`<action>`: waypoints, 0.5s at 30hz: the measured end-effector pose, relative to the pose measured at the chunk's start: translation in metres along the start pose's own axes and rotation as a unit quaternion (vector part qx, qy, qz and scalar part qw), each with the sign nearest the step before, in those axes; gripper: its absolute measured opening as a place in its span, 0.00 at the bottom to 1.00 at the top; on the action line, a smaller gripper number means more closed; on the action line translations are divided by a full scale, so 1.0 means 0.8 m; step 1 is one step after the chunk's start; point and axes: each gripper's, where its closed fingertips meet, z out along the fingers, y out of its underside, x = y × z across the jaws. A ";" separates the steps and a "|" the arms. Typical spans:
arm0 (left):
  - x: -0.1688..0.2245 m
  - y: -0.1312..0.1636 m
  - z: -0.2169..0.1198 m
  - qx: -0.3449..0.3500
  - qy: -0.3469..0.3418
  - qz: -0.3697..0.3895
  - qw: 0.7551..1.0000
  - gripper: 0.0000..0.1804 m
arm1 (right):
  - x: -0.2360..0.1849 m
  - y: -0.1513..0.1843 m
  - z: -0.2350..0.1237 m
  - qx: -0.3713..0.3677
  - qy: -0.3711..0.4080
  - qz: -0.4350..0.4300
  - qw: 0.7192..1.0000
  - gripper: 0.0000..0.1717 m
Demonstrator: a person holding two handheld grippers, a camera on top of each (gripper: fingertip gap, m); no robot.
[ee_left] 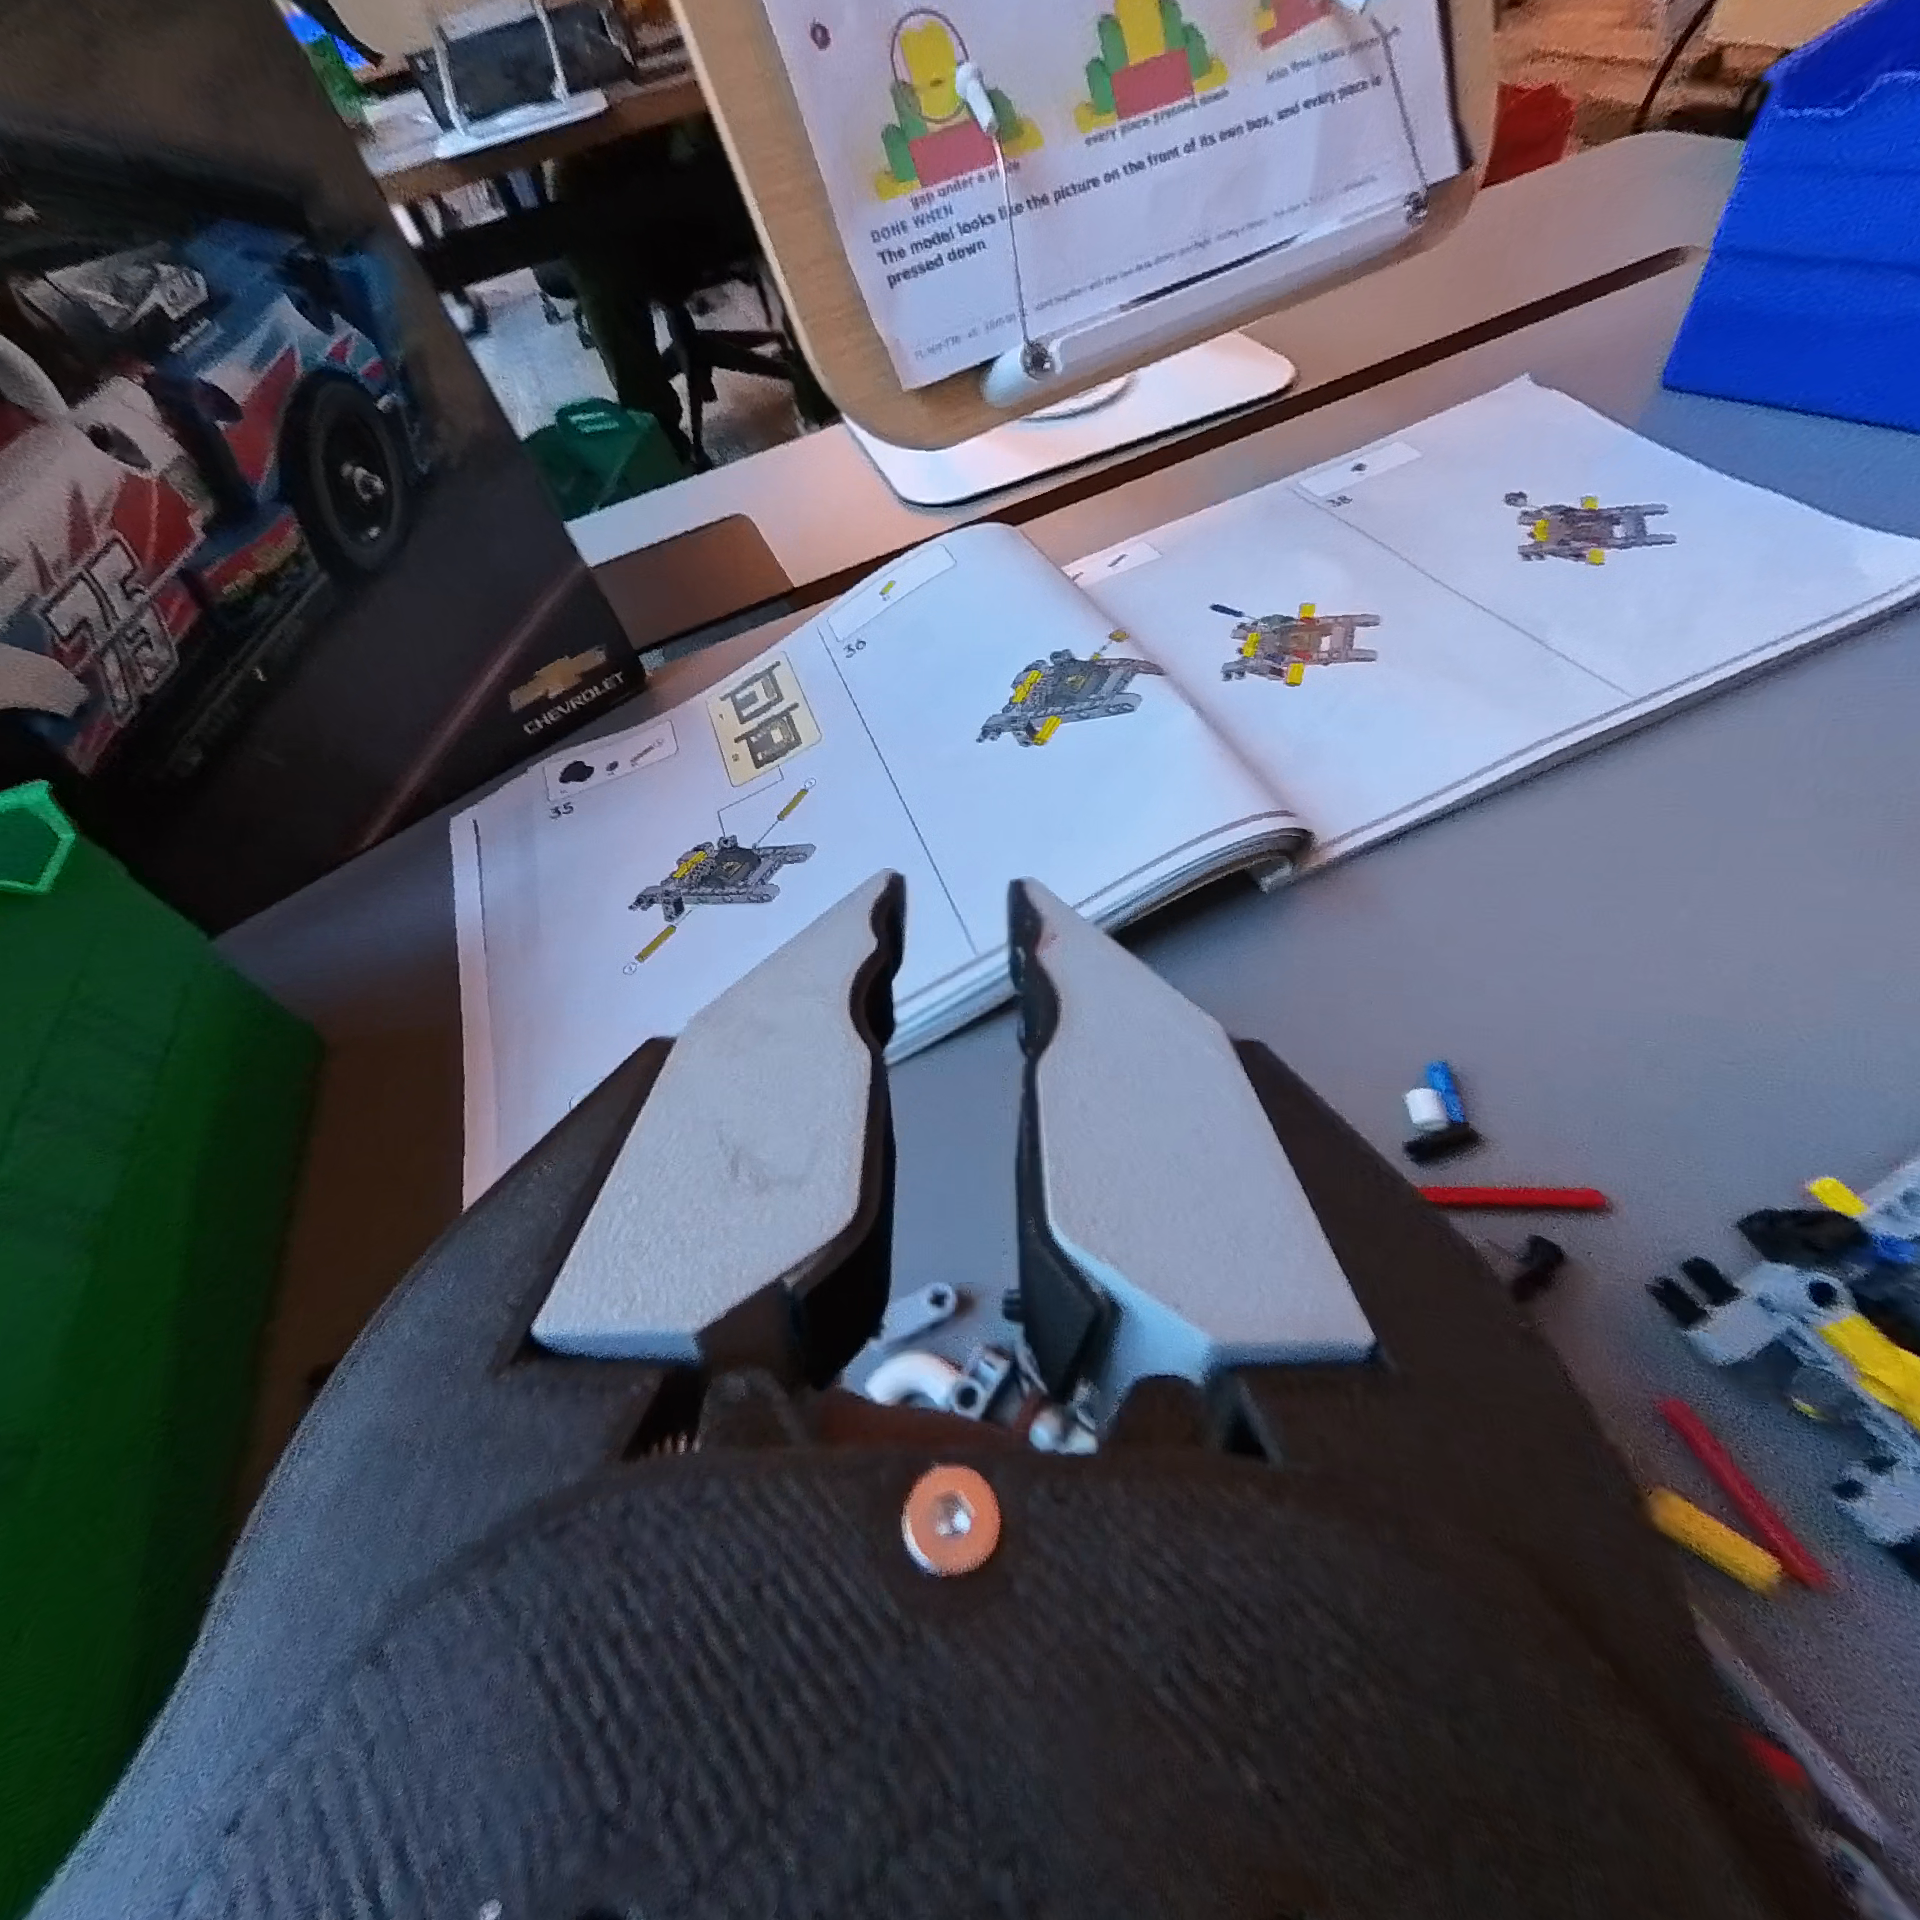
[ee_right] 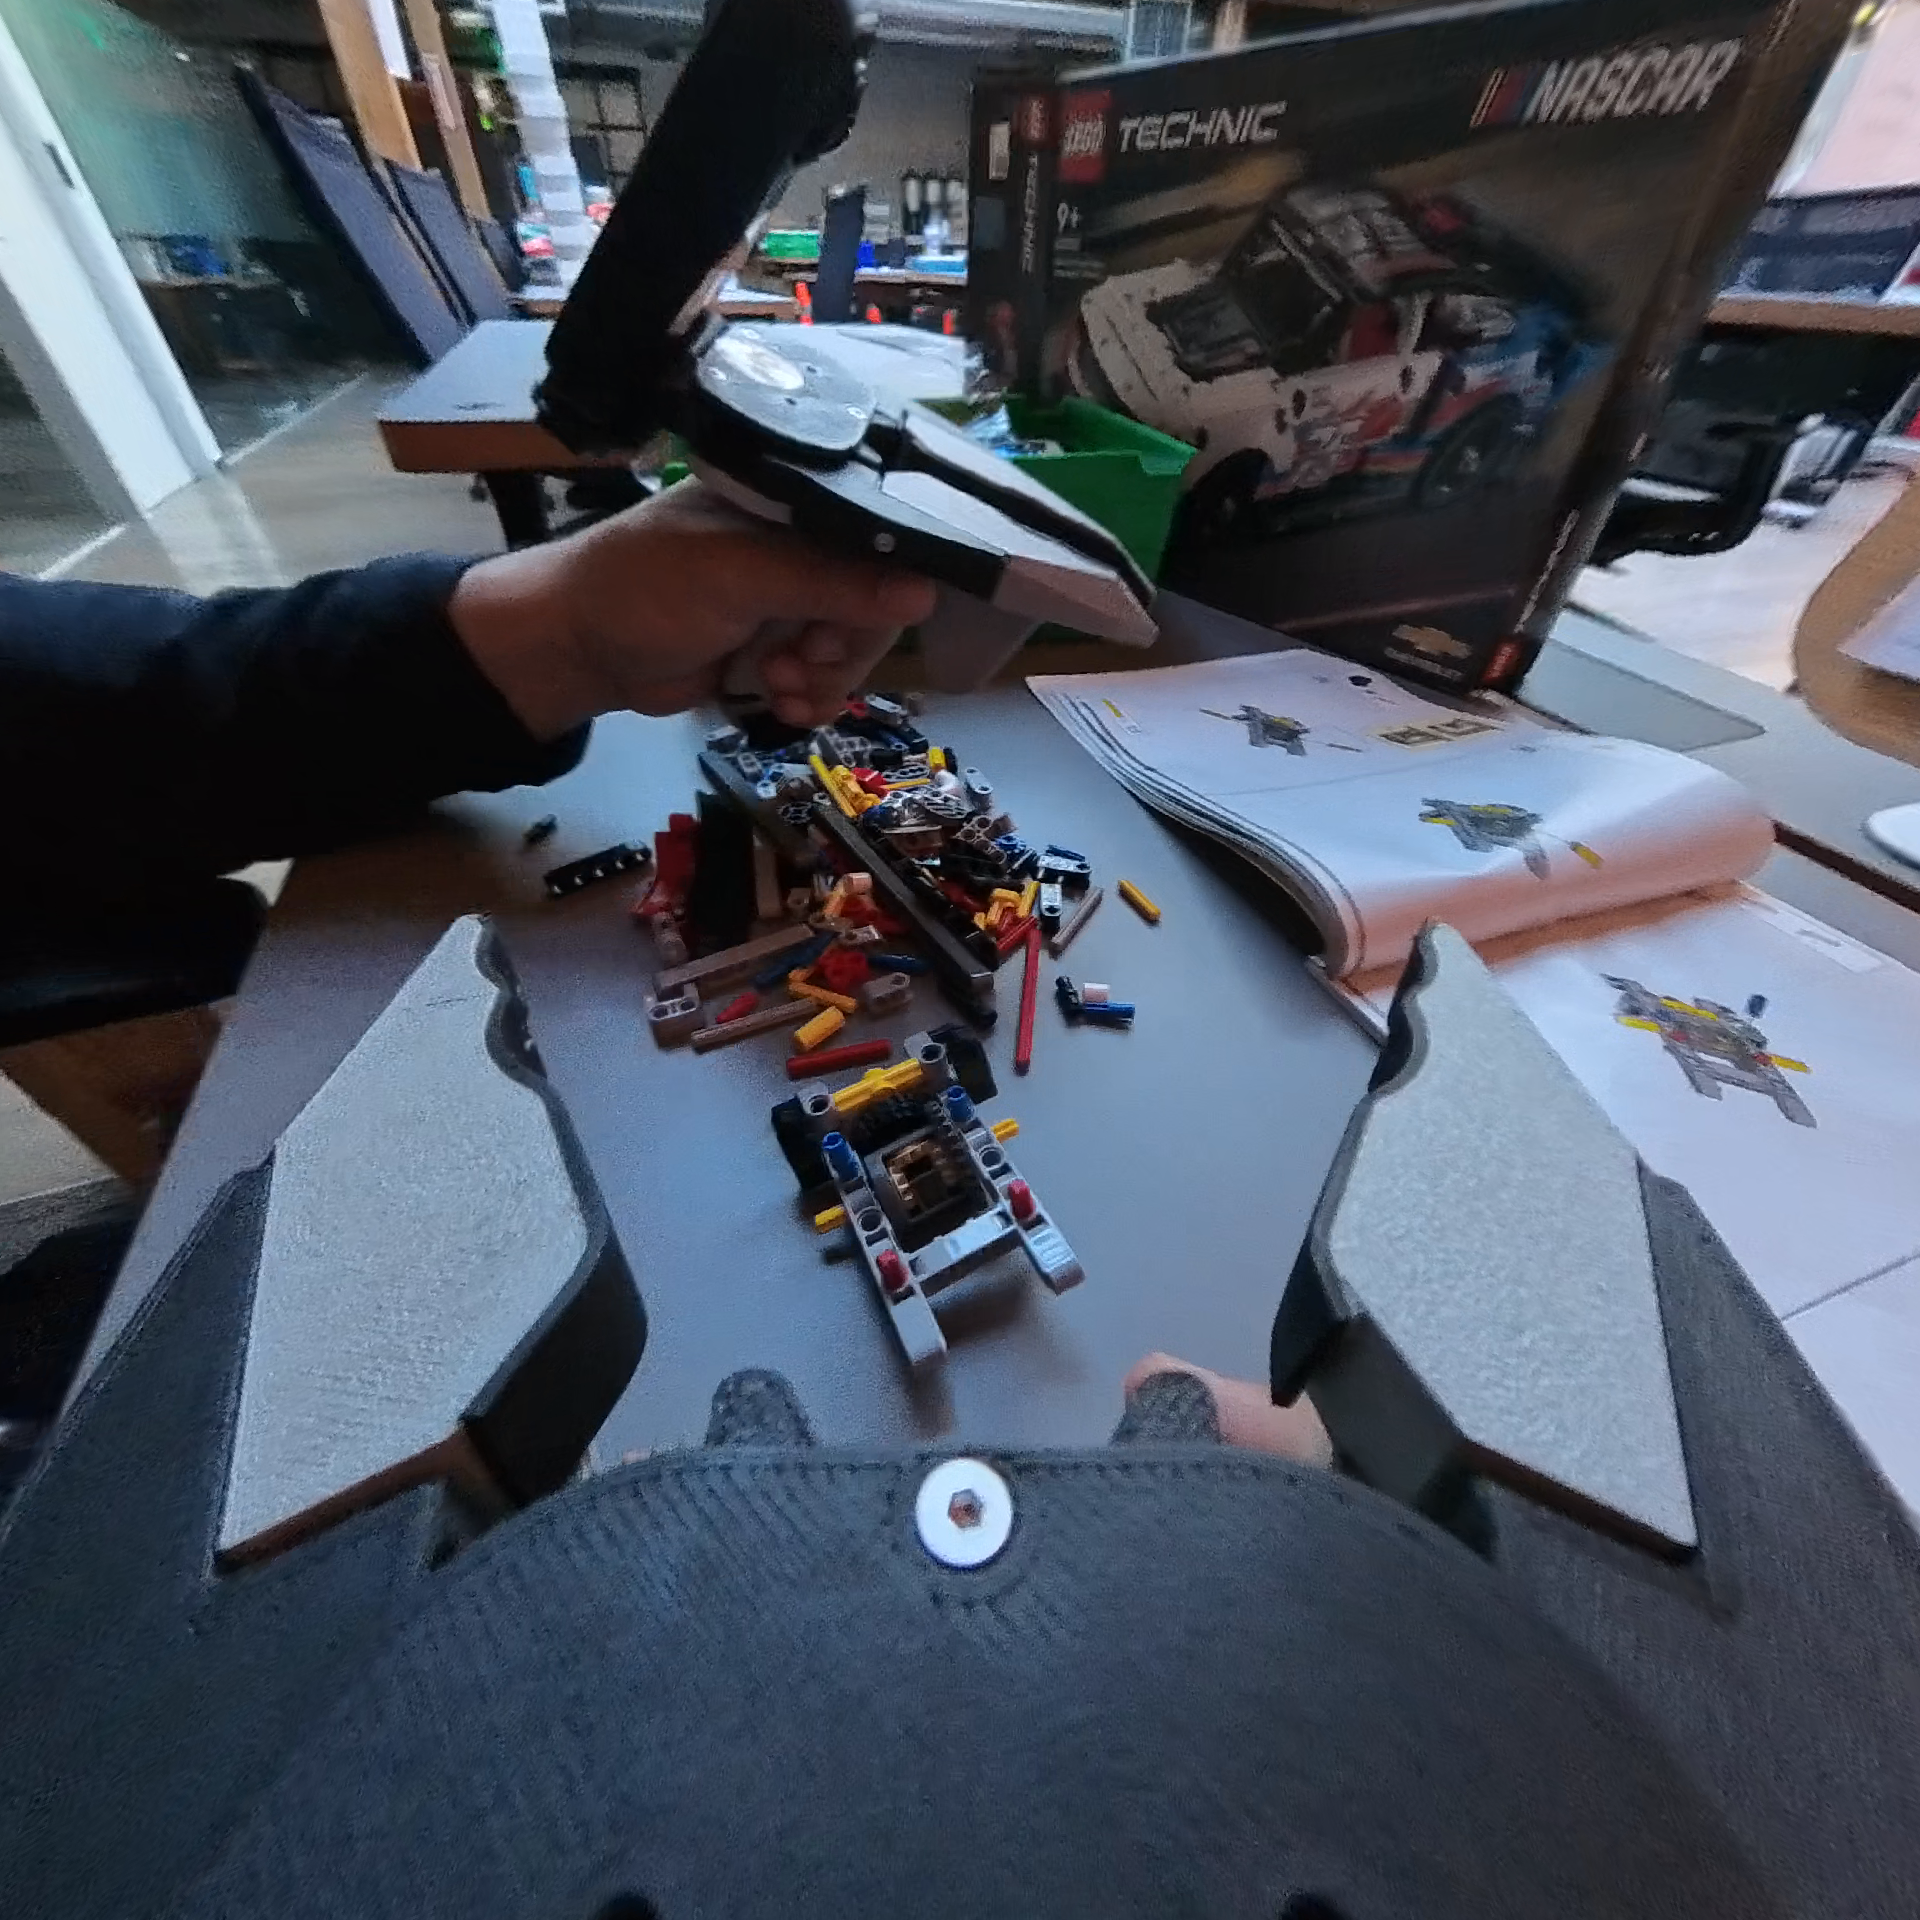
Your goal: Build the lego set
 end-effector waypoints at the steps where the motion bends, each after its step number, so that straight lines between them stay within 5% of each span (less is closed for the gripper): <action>1: 0.006 -0.001 -0.006 -0.006 0.008 -0.006 1.000 0.12 | -0.001 -0.002 -0.003 0.003 0.009 -0.010 1.000 0.91; 6: 0.055 0.013 -0.048 -0.051 0.095 -0.016 0.994 0.16 | 0.003 0.016 -0.022 -0.028 0.014 0.010 0.999 0.92; 11: 0.114 0.027 -0.091 -0.083 0.180 0.081 0.977 0.18 | -0.023 0.022 -0.051 -0.045 -0.054 0.008 0.997 0.91; 15: 0.173 0.054 -0.111 -0.125 0.282 0.133 0.942 0.33 | -0.033 0.052 -0.057 -0.115 -0.064 0.010 0.991 0.91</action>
